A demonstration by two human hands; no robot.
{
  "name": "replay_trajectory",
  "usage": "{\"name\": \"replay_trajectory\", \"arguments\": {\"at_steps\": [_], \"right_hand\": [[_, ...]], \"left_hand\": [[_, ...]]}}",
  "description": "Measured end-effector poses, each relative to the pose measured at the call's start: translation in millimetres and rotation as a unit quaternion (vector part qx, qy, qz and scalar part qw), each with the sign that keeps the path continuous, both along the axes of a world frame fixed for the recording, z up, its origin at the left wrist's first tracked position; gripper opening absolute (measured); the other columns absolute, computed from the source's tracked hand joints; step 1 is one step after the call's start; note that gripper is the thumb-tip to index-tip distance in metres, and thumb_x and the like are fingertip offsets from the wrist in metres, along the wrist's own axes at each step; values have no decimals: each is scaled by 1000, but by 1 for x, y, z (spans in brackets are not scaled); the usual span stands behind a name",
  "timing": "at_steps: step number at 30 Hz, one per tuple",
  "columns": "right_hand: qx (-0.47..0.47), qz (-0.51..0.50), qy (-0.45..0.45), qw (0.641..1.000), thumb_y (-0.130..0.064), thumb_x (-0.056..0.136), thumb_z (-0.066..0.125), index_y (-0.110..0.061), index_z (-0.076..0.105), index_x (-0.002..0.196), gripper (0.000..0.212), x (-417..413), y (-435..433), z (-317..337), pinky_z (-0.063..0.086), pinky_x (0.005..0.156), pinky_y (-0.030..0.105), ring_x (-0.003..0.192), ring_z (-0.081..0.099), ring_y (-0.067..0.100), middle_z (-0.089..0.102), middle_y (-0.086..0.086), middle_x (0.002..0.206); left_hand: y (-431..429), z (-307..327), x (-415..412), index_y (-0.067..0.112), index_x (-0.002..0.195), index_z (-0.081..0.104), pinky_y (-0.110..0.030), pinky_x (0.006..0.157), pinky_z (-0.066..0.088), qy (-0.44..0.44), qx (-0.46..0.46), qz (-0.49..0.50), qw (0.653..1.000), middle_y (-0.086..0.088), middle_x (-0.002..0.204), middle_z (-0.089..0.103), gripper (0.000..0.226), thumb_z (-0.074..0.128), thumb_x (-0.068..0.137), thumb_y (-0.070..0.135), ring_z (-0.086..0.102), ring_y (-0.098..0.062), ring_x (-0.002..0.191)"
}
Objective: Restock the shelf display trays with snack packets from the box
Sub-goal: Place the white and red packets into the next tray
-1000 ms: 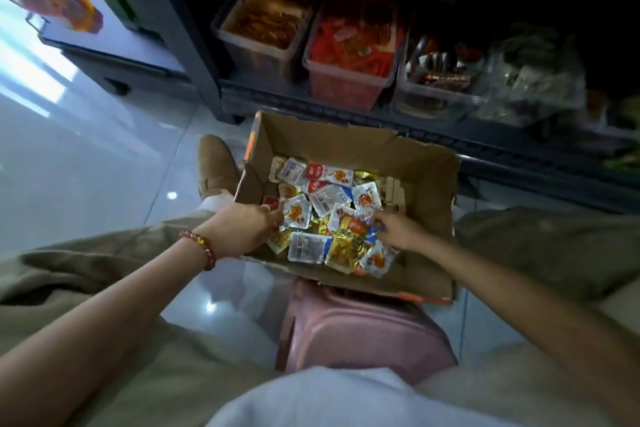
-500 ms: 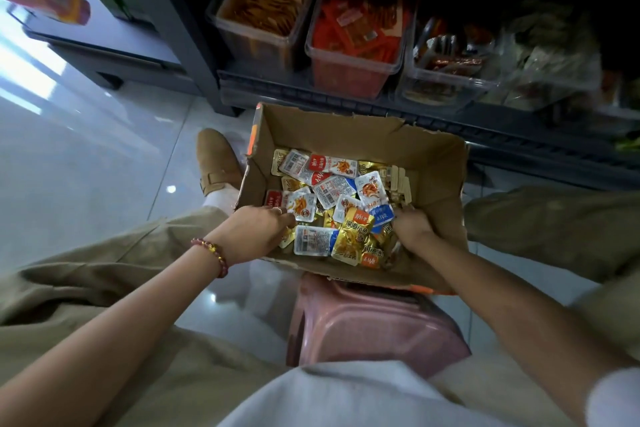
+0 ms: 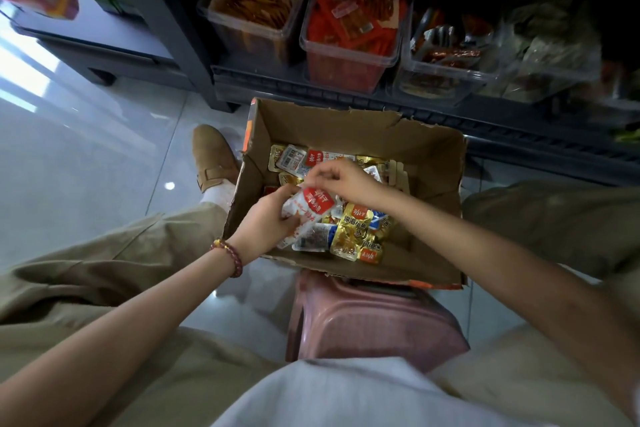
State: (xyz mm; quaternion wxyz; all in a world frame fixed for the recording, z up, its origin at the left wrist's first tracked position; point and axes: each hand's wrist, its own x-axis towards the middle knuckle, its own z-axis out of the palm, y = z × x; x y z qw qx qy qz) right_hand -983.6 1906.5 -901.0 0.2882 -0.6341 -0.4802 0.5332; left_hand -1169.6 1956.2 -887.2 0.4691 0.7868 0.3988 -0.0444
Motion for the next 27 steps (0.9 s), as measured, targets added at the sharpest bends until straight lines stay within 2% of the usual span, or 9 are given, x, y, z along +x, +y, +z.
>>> {"name": "replay_trajectory", "arguments": {"at_steps": [3,6,8,12,14,17,20,23,27], "right_hand": [[-49,24,-190,980,-20,99,43,-21,46,135,36,12,-5,-44,49,91,37,116,54,20,52,6,135],[-154,280,-417,851,2,89,44,-34,7,151,81,22,-40,-84,24,112,56,145,9,29,1,0,160],[-186,395,-447,781,6,88,46,-31,-4,152,89,19,-66,-91,12,116,51,146,-7,27,-16,0,158],[-266,455,-451,720,-11,98,43,-31,-4,152,74,21,-105,-93,1,117,43,145,-12,28,-22,2,156],[-333,449,-415,718,-15,100,38,-35,3,152,65,31,-116,-93,10,117,45,146,1,32,-12,2,159],[-411,447,-364,706,-13,98,42,-36,17,150,62,45,-122,-86,38,103,36,131,39,30,28,6,153],[-361,389,-387,754,-14,98,42,-17,47,137,39,43,-116,-82,45,96,32,116,54,25,50,9,136],[-230,244,-413,847,-12,97,41,-12,50,129,33,33,-97,-81,45,87,31,114,55,27,54,11,128],[-124,177,-401,890,-7,88,52,-13,40,139,53,15,-54,-87,40,96,38,130,39,28,37,11,144]], "left_hand": [[2,3,-2,12,130,49,-25,69,50,33,23,23,999,-1,108,64,41,61,90,12,59,-12,83],[8,6,-5,12,129,49,-30,71,53,45,27,40,998,-2,110,66,41,62,91,15,62,-14,82],[10,7,-6,14,128,49,-32,73,54,47,29,47,997,-2,109,66,39,62,91,16,63,-15,84],[9,7,-4,13,129,49,-24,66,49,49,35,40,997,-1,107,65,39,61,91,16,59,-12,81],[8,9,-1,13,132,47,-23,65,51,53,31,27,998,-3,112,65,42,60,92,15,62,-15,84],[7,11,1,12,136,44,-34,76,56,60,27,20,998,-7,118,65,45,58,93,14,65,-21,93],[9,12,0,12,134,45,-36,76,56,69,30,21,997,-6,116,65,43,58,93,14,65,-20,91],[19,14,-2,12,131,47,-36,73,57,65,66,46,995,-5,113,66,40,58,93,15,65,-19,90],[37,13,-6,13,135,45,-22,65,48,37,47,152,987,-3,119,61,43,57,93,15,57,-11,89]]}}
